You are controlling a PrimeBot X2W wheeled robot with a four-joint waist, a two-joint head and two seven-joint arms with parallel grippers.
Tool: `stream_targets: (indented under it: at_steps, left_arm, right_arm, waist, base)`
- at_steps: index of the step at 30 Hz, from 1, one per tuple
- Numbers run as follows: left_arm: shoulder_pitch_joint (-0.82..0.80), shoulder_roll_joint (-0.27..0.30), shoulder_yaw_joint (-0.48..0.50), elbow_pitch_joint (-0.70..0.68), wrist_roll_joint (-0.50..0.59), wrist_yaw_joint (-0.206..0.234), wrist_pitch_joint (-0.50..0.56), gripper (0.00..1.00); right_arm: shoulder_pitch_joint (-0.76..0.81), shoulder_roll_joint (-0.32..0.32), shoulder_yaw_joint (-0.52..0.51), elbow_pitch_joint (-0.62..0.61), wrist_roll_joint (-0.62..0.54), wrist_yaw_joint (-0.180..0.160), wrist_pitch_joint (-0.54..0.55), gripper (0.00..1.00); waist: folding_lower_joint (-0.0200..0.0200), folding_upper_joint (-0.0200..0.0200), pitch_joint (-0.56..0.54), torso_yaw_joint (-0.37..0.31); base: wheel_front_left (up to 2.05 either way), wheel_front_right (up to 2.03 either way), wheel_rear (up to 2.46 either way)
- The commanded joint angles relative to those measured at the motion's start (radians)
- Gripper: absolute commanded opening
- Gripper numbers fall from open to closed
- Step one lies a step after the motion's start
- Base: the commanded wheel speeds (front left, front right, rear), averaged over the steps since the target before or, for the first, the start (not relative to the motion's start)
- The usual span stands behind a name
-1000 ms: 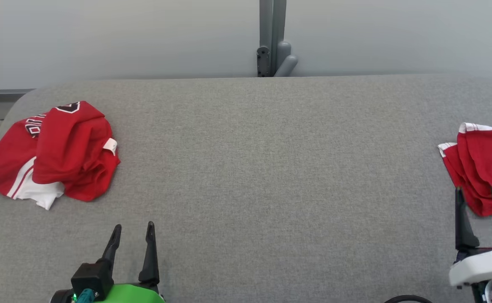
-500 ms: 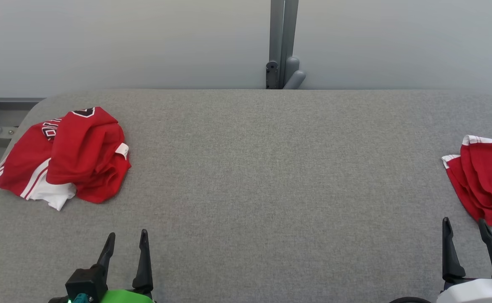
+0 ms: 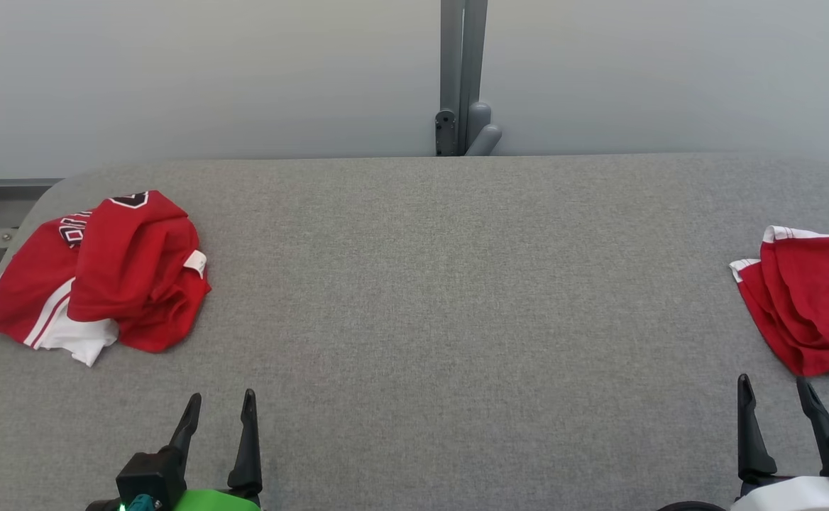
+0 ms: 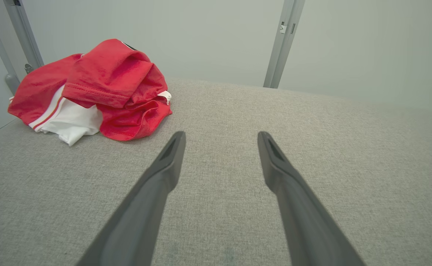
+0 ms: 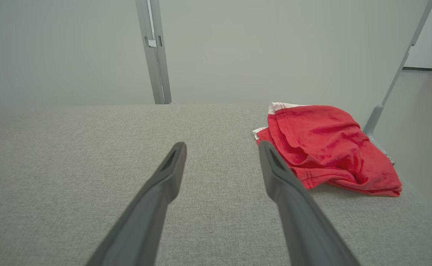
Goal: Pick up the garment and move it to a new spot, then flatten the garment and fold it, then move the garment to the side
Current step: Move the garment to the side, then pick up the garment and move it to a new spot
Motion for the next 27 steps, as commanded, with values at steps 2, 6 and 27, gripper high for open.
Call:
stream_targets:
  at_steps: [2, 6, 27]
  left_arm:
    - [-0.007, 0.002, -0.001, 0.003, 0.005, -0.003, 0.0, 1.0]
    - [-0.006, 0.002, -0.005, 0.006, 0.005, -0.005, 0.0, 1.0]
    - [0.019, 0.002, 0.004, -0.016, 0.001, 0.015, 0.0, 1.0]
  right_arm:
    - [0.016, -0.001, -0.001, 0.003, 0.006, -0.002, -0.003, 1.0]
    - [0.015, -0.001, -0.002, 0.003, 0.005, -0.002, -0.003, 1.0]
    - [-0.032, -0.001, 0.145, 0.022, -0.019, -0.002, -0.003, 1.0]
  waist:
    - [0.0, -0.0001, -0.001, -0.001]
    - [0.0, -0.0001, 0.001, 0.003]
    - [0.0, -0.0001, -0.017, 0.345]
  base:
    - [0.0, 0.0, 0.0]
    - [0.0, 0.0, 0.0]
    - [0.0, 0.0, 0.0]
